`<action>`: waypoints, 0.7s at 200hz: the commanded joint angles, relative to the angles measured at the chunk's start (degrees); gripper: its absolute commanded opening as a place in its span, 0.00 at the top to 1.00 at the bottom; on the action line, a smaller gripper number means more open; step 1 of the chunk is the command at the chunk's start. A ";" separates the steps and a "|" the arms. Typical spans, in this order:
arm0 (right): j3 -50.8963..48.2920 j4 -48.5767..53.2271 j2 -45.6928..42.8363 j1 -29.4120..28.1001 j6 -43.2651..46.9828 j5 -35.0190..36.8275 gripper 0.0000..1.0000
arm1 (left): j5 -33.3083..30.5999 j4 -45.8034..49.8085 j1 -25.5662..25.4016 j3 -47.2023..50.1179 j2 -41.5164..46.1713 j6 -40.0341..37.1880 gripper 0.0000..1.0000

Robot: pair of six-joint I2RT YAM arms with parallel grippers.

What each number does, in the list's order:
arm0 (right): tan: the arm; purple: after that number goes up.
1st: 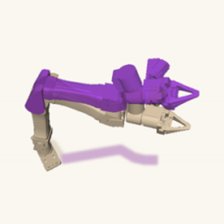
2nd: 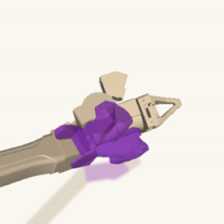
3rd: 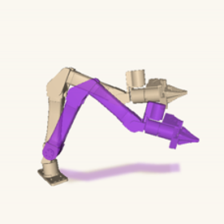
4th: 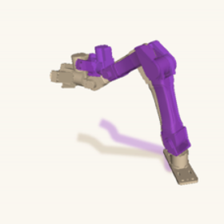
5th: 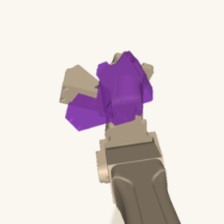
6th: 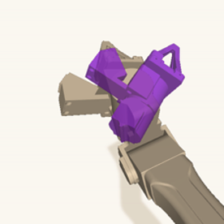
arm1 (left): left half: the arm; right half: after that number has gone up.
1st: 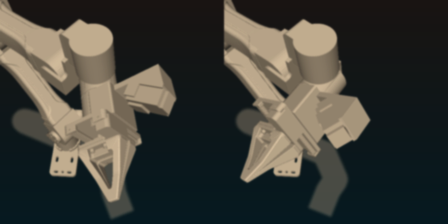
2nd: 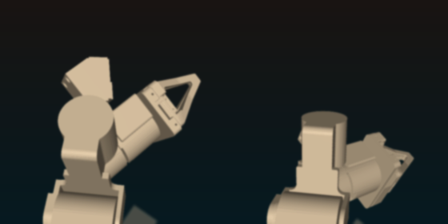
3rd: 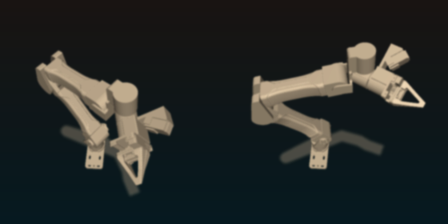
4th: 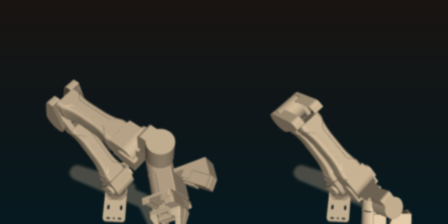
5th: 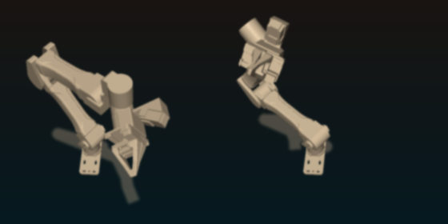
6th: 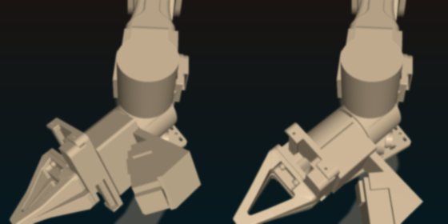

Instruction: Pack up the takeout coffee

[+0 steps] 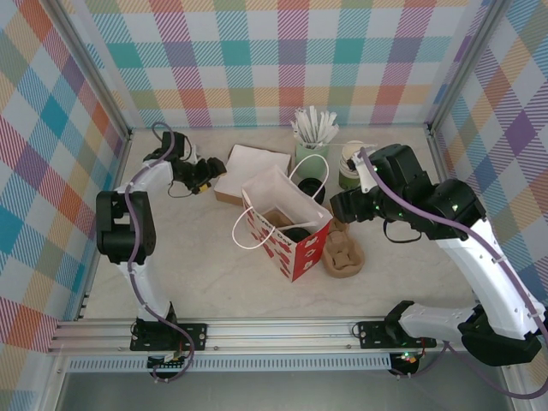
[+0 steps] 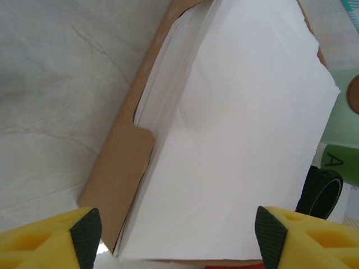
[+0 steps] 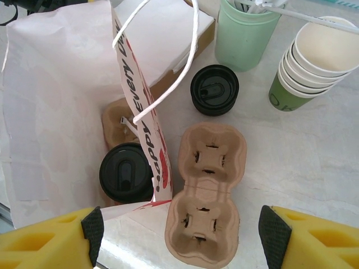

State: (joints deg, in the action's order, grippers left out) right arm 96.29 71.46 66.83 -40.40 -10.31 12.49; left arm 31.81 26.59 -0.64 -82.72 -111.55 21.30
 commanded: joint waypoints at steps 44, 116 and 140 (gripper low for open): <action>-0.23 -1.76 0.23 0.41 -0.60 0.96 0.25 | 3.85 2.15 0.56 -2.67 -2.66 -1.87 0.35; -1.04 -2.02 0.35 0.42 -0.81 1.05 0.25 | 6.23 3.09 0.52 -4.28 -1.76 -2.05 0.57; -1.37 -2.12 0.37 0.41 -1.03 1.08 0.25 | 7.15 3.71 0.46 -4.91 -1.83 -2.31 0.60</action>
State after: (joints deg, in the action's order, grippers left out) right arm 95.50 70.30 67.02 -40.40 -10.33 13.04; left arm 36.36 28.53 -0.60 -85.84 -113.84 19.86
